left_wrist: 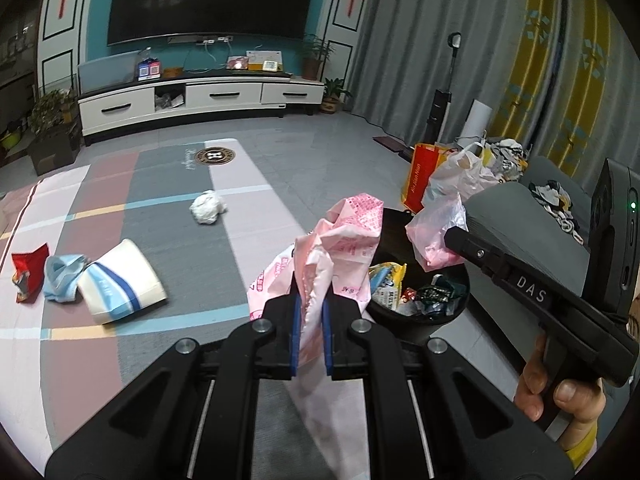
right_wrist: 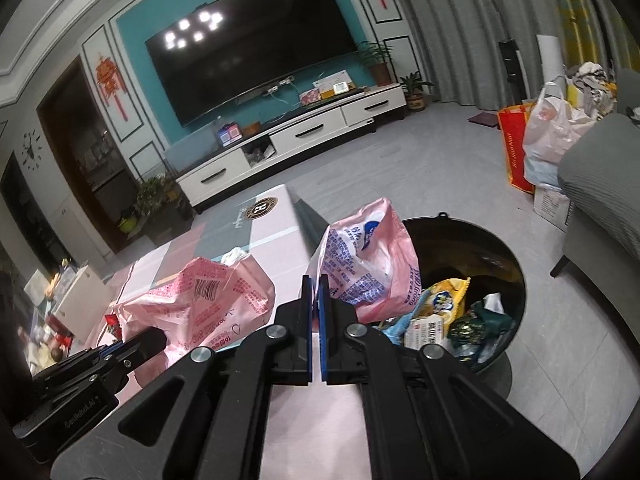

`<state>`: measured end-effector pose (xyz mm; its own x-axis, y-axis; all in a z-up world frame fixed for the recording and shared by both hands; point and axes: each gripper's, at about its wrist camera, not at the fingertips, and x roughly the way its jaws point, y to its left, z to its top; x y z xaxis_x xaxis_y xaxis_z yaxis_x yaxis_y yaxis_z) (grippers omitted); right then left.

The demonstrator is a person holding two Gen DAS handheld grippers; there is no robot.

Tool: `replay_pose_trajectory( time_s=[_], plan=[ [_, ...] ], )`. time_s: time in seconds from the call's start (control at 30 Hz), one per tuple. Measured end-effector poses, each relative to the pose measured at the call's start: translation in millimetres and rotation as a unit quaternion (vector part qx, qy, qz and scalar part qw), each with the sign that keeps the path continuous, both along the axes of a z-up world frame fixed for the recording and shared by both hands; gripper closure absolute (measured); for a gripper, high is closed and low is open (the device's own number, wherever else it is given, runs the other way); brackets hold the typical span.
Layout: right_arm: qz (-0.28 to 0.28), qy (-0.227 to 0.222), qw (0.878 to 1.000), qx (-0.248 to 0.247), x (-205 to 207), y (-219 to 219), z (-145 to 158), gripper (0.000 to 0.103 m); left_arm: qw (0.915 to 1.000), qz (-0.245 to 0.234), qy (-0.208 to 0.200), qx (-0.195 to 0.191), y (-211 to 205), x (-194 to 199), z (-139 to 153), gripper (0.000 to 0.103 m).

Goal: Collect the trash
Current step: 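Carry both pink bags to the bucket and open both tools to drop them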

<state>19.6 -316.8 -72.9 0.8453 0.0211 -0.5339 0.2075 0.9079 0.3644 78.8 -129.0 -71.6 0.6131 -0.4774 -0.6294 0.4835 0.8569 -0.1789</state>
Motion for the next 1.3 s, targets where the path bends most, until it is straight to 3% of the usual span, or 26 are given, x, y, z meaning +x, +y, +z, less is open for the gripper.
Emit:
replay_pose_trajectory(
  time_s=[0.67,1.13,1.3],
  plan=[
    [-0.07,0.029,0.996,0.049,-16.7,-75.3,-20.0,0.1,0.998,-0.06,0.005,0.017,-101.1,12.5,-9.3,0.093],
    [-0.08,0.095,0.991,0.049,-1.2,-94.4,-48.6,0.1,0.9945,-0.054,0.052,0.073,-149.4,45.6,-60.9,0.093],
    [-0.075,0.111,0.99,0.042,8.7,-95.2,-55.9,0.099,0.9931,-0.058,0.054,0.087,-156.7,48.9,-67.6,0.089]
  ],
)
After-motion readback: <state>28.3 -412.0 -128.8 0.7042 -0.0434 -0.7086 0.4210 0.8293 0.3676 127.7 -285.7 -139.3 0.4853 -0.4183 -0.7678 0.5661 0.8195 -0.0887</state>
